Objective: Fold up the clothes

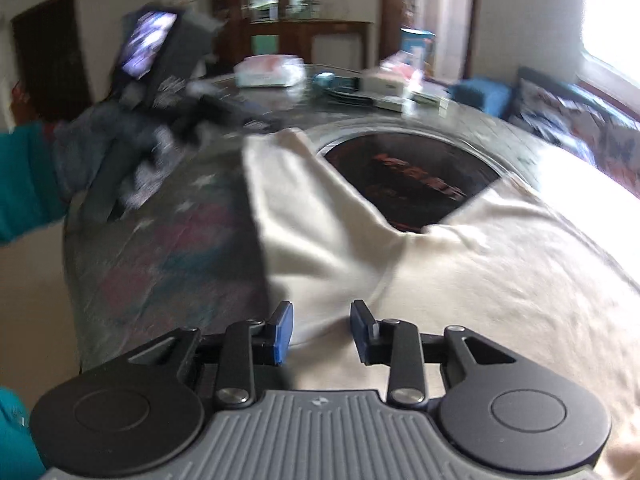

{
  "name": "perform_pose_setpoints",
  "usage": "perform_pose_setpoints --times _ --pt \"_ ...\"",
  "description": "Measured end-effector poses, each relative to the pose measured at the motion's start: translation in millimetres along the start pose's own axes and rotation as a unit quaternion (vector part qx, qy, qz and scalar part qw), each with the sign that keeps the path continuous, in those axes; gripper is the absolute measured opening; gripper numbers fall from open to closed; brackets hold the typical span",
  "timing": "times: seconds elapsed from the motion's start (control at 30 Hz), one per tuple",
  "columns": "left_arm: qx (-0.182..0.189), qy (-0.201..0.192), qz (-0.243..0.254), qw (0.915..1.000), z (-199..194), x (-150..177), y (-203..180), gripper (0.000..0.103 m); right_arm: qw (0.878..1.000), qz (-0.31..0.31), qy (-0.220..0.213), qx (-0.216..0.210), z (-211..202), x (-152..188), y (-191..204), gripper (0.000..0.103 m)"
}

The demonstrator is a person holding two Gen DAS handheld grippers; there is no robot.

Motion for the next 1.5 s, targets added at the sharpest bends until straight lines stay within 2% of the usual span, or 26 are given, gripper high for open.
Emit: perform_pose_setpoints --times 0.07,0.1,0.2,0.33,0.4,0.53,0.73,0.8,0.9,1.0,1.2,1.33,1.5 --pt "0.018 -0.008 0.003 0.9998 -12.1 -2.7 -9.3 0.017 1.000 -0.003 -0.009 -0.008 -7.6 -0.1 4.5 0.032" --pt "0.030 -0.012 0.004 0.9995 -18.5 -3.8 -14.9 0.021 1.000 -0.001 -0.012 -0.009 -10.9 0.4 4.8 0.032" --pt "0.073 -0.018 0.005 0.9972 -36.9 -5.4 -35.9 0.025 1.000 0.015 -0.007 0.003 -15.6 7.2 2.5 0.032" --pt "0.134 -0.019 0.014 0.9907 -56.4 -2.3 -75.1 0.025 1.000 0.028 0.010 -0.008 -16.6 16.9 10.3 0.032" --pt "0.164 -0.020 0.017 0.9861 -66.1 -1.0 -93.8 0.025 1.000 0.026 -0.001 -0.012 -25.4 17.0 12.2 0.032" --pt "0.213 -0.019 0.021 0.9766 -80.8 3.6 -125.0 0.025 0.999 0.046 -0.021 0.020 -46.7 17.7 -5.0 0.032" --pt "0.268 -0.026 0.060 0.9612 -105.5 25.1 -169.7 0.025 0.992 0.094 -0.018 0.085 -66.9 37.8 -45.2 0.032" --pt "0.276 -0.033 0.081 0.9571 -112.6 31.6 -180.2 0.025 0.990 0.095 -0.007 0.102 -67.6 48.5 -51.4 0.032" --pt "0.285 -0.035 0.112 0.9513 -117.1 42.2 -190.2 0.025 0.990 0.103 0.010 0.098 -66.2 64.1 -54.3 0.032" --pt "0.272 -0.044 0.146 0.9501 -120.6 47.6 -195.6 0.025 0.992 0.086 0.005 0.096 -69.3 67.4 -49.1 0.032" --pt "0.288 -0.050 0.123 0.9485 -125.9 35.2 -200.8 0.025 0.987 0.110 -0.013 0.113 -78.3 67.2 -60.0 0.032" --pt "0.299 -0.035 0.139 0.9435 -124.5 48.7 -216.2 0.025 0.987 0.114 0.004 0.117 -78.6 78.2 -62.2 0.032" --pt "0.298 -0.027 0.153 0.9418 -123.6 59.3 -219.6 0.025 0.981 0.142 -0.027 0.126 -105.5 78.5 -77.8 0.032"
Point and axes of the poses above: each gripper's, at about its wrist camera, not at the fingertips, and z roughly the way its jaws point, y to its left, x to its underside, the point moved 9 cm from there along z, roughly the way its jaws point, and after that the axes turned 3 degrees about x, right-handed, at the moved point
